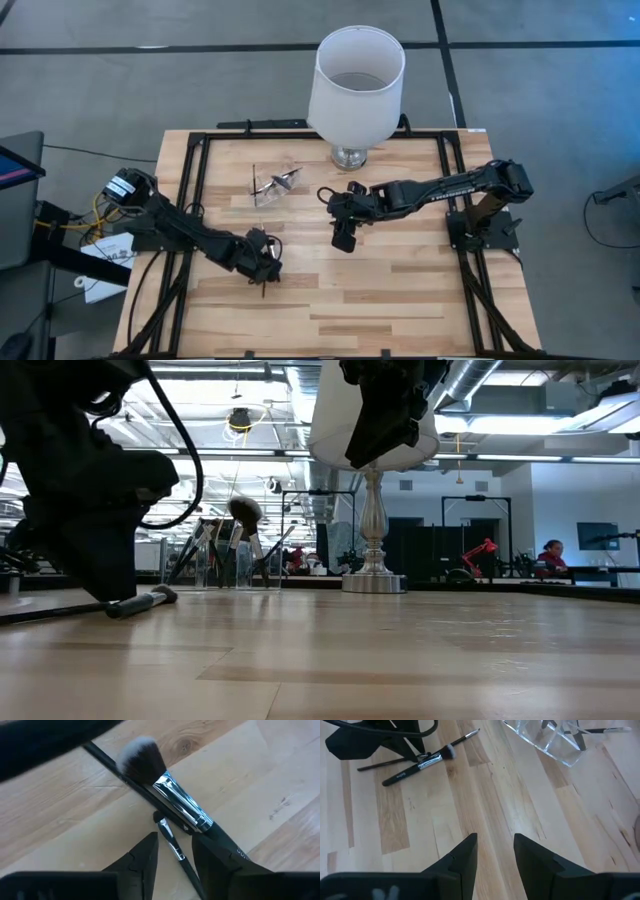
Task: Put items in baskets/containers
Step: Put the black eyeshadow brush into the transparent organizer
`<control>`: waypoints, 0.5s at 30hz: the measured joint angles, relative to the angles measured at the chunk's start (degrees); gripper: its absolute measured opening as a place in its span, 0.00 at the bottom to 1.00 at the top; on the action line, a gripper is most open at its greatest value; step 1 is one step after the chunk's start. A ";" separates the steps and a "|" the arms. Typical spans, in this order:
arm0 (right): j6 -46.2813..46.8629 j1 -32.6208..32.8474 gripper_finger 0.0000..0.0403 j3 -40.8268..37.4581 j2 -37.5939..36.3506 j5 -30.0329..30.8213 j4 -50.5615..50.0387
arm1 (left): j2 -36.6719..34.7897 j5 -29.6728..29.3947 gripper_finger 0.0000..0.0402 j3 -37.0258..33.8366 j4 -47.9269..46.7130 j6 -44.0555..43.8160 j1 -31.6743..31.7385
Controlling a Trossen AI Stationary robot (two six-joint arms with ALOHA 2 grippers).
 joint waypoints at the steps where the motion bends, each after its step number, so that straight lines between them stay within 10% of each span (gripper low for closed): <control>1: 0.00 0.00 0.30 0.00 0.00 0.00 -0.01 | 0.00 0.38 0.30 0.00 -0.02 0.39 0.15; 15: -0.11 0.00 0.30 -0.02 0.00 0.00 0.18 | 0.55 -2.14 0.07 -3.69 2.87 4.24 -2.16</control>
